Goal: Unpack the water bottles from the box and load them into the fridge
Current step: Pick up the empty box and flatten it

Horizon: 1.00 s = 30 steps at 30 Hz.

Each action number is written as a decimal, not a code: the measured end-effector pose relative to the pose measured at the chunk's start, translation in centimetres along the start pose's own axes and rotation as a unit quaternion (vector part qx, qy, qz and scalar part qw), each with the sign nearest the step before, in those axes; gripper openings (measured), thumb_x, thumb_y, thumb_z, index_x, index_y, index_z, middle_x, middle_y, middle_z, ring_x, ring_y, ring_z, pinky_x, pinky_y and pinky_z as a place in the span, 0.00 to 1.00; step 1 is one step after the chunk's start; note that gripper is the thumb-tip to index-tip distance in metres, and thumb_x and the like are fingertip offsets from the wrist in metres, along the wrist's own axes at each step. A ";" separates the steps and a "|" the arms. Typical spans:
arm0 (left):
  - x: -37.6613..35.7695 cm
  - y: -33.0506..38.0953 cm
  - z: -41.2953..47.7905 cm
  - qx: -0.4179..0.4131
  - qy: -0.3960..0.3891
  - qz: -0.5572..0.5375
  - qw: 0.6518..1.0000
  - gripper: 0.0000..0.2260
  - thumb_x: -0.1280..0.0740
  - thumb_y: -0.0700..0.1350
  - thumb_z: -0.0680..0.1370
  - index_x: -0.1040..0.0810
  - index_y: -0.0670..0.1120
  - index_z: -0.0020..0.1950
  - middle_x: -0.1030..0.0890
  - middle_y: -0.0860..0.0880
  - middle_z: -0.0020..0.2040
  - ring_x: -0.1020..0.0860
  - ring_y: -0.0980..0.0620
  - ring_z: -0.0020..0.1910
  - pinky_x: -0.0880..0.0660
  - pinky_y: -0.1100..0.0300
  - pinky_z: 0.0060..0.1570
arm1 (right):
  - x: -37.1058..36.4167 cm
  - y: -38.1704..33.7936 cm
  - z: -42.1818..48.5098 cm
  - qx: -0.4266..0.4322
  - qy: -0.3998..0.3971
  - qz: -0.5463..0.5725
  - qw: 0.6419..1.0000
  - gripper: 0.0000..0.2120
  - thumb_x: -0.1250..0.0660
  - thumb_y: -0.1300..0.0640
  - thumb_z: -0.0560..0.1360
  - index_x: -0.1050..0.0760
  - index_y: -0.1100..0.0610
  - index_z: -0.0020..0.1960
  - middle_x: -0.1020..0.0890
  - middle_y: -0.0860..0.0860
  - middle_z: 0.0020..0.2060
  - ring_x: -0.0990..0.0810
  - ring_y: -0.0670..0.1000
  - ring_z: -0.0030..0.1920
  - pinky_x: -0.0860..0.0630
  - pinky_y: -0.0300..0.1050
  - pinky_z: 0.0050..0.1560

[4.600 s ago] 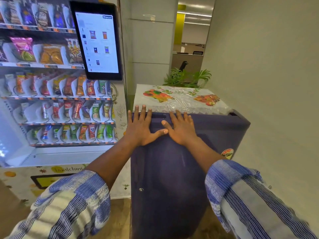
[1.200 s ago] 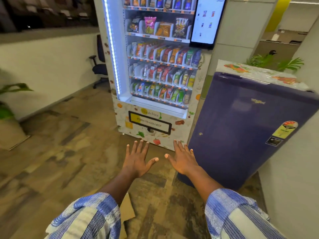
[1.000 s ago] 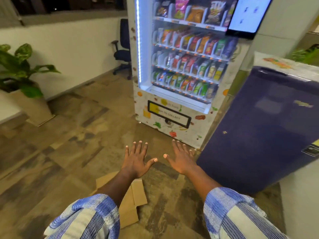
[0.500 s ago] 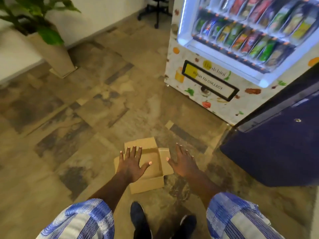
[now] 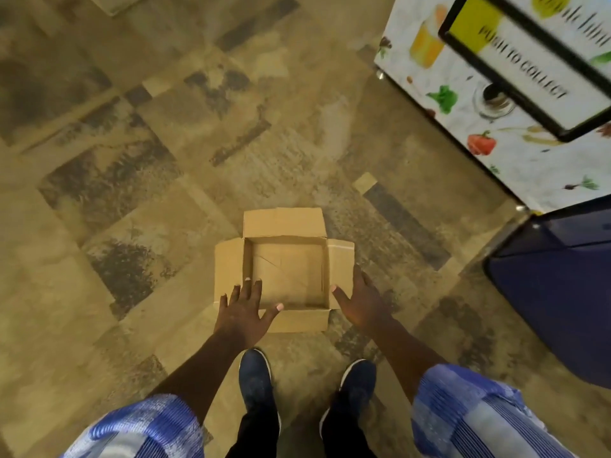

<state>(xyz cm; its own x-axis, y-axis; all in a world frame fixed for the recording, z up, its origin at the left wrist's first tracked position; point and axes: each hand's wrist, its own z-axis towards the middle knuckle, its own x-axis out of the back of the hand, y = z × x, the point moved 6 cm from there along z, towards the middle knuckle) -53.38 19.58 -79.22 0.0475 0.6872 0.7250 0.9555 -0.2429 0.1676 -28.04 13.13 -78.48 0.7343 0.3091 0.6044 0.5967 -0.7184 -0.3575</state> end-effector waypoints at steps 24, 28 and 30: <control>-16.1 -10.9 20.4 0.173 0.103 -0.298 0.933 0.20 0.41 0.36 0.78 0.30 0.44 0.70 0.19 0.38 0.58 0.22 0.35 0.55 0.24 0.46 0.53 | -17.1 9.1 20.1 -0.077 0.006 0.083 0.994 0.25 0.42 0.62 0.77 0.34 0.55 0.74 0.21 0.57 0.63 0.23 0.60 0.63 0.26 0.56 0.63; -11.1 -9.5 16.5 0.151 0.108 -0.298 0.936 0.20 0.40 0.36 0.77 0.28 0.45 0.69 0.18 0.39 0.55 0.22 0.36 0.54 0.28 0.52 0.50 | -12.9 7.4 15.3 -0.069 0.008 0.091 0.993 0.23 0.43 0.63 0.78 0.32 0.58 0.73 0.21 0.58 0.63 0.23 0.61 0.62 0.25 0.55 0.62; -7.6 -8.6 13.7 0.139 0.112 -0.299 0.937 0.20 0.39 0.38 0.76 0.27 0.46 0.69 0.18 0.40 0.55 0.21 0.36 0.53 0.27 0.52 0.49 | -10.0 6.0 11.6 -0.060 0.017 0.106 0.992 0.22 0.43 0.62 0.79 0.32 0.58 0.73 0.21 0.58 0.64 0.23 0.60 0.63 0.27 0.51 0.62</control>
<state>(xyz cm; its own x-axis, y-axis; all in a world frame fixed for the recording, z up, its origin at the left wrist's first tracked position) -57.93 25.84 -95.31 -0.5538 0.4748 0.6840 0.8319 0.3501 0.4305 -28.07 12.99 -94.97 0.8269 0.1232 0.5488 0.3850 -0.8353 -0.3926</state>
